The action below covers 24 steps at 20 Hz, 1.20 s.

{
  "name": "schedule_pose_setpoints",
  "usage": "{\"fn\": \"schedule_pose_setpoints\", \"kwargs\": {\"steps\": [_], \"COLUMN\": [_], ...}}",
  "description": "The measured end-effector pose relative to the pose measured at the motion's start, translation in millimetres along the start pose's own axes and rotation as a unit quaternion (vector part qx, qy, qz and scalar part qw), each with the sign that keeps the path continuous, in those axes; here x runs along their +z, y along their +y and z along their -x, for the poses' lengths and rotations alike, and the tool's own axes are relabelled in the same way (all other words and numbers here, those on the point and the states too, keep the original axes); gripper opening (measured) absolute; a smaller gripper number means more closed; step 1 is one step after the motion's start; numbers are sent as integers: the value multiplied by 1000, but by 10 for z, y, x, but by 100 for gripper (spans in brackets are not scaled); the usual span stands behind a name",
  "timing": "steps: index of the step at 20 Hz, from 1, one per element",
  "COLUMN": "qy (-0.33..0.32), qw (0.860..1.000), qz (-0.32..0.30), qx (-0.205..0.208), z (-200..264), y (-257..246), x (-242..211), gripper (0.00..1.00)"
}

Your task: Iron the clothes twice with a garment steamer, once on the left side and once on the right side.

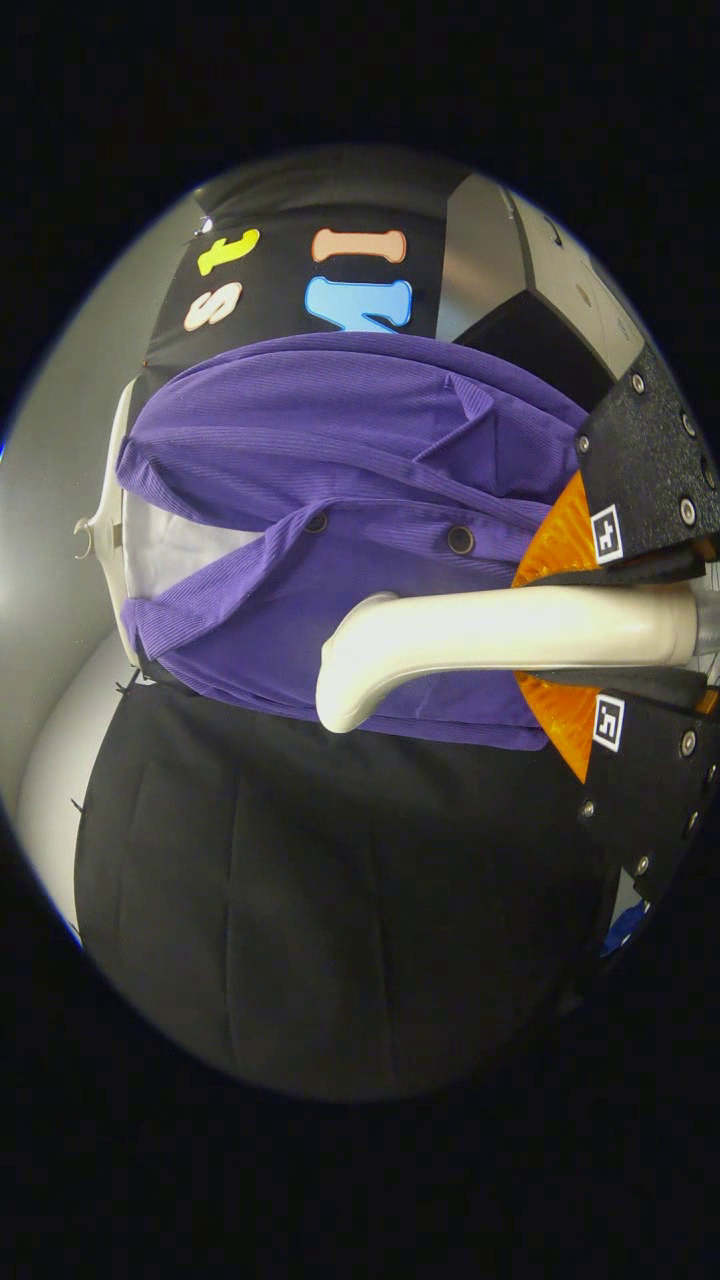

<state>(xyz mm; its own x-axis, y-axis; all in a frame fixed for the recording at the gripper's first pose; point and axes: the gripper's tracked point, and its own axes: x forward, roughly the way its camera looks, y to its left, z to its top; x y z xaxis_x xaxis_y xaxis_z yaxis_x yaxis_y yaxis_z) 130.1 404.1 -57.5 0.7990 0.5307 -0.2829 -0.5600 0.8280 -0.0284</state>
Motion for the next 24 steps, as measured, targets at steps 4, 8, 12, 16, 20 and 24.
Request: {"fn": "schedule_pose_setpoints", "kwargs": {"steps": [4,8,12,16,20,24], "qy": [16,36,58,91,117,149], "qw": [1000,999,998,996,993,989], "qz": [4,-2,-7,-11,-11,-11], "qx": [10,14,11,12,11,15], "z": [51,100,166,203,223,257], "y": [29,44,18,11,-27,-18], "x": [-235,-501,-772,-1127,-1416,-1803], "gripper": [33,33,33,33,33,33]}}
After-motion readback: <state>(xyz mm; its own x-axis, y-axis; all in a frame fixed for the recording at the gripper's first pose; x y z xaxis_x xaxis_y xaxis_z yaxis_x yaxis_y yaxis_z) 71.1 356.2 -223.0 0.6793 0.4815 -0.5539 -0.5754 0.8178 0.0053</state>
